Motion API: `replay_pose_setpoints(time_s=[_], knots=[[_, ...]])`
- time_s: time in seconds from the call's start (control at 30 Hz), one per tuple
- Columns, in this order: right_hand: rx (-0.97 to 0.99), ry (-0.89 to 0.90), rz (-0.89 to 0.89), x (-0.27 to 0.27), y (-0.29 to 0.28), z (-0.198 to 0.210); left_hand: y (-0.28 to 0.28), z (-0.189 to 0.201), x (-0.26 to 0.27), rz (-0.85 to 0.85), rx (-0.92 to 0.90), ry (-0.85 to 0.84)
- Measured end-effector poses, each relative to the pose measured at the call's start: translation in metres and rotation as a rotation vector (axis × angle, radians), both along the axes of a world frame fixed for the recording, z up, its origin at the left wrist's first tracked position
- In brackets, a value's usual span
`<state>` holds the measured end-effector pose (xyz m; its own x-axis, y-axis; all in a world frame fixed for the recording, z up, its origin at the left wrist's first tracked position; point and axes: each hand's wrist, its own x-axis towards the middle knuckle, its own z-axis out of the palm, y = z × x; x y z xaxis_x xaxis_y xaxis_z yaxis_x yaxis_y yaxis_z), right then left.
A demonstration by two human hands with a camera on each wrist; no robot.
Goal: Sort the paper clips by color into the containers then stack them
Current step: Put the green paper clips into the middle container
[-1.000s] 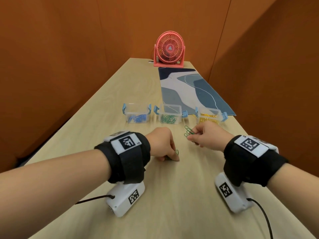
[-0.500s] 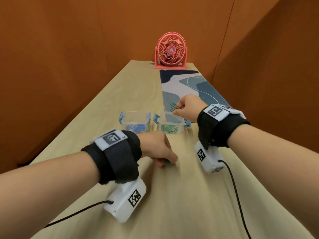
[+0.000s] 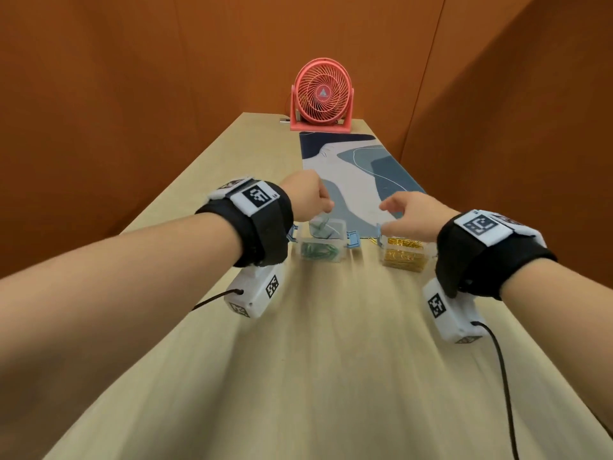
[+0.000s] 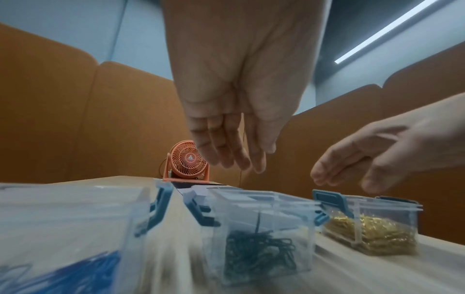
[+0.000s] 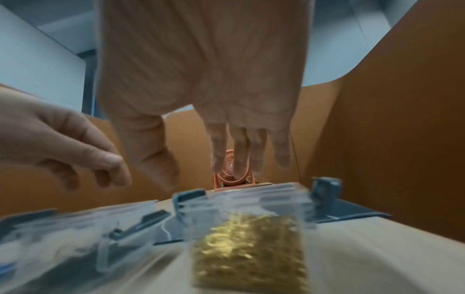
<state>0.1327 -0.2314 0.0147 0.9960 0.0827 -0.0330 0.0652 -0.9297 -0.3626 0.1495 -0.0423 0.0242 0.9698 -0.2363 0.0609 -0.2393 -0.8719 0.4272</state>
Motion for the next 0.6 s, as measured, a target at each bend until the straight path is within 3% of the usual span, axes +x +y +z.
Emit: replay_pose_setpoints(time_s=[0.13, 0.23, 0.33, 0.43, 0.6], knots=[[-0.062, 0.204, -0.059, -0.012, -0.014, -0.009, -0.004, -0.010, -0.005, -0.068, 0.148, 0.108], [-0.091, 0.156, -0.065, -0.017, -0.014, -0.016, -0.003, -0.017, -0.011, -0.089, 0.247, 0.221], [-0.025, 0.148, -0.041, -0.027, -0.014, -0.017, -0.003, -0.023, -0.015, -0.070, 0.322, 0.149], [0.073, 0.154, -0.010, -0.042, -0.017, -0.019, 0.002, -0.017, -0.025, -0.058, 0.271, 0.171], [0.236, 0.153, -0.027, -0.065, -0.017, -0.024, 0.007, 0.027, -0.056, -0.089, 0.112, 0.173]])
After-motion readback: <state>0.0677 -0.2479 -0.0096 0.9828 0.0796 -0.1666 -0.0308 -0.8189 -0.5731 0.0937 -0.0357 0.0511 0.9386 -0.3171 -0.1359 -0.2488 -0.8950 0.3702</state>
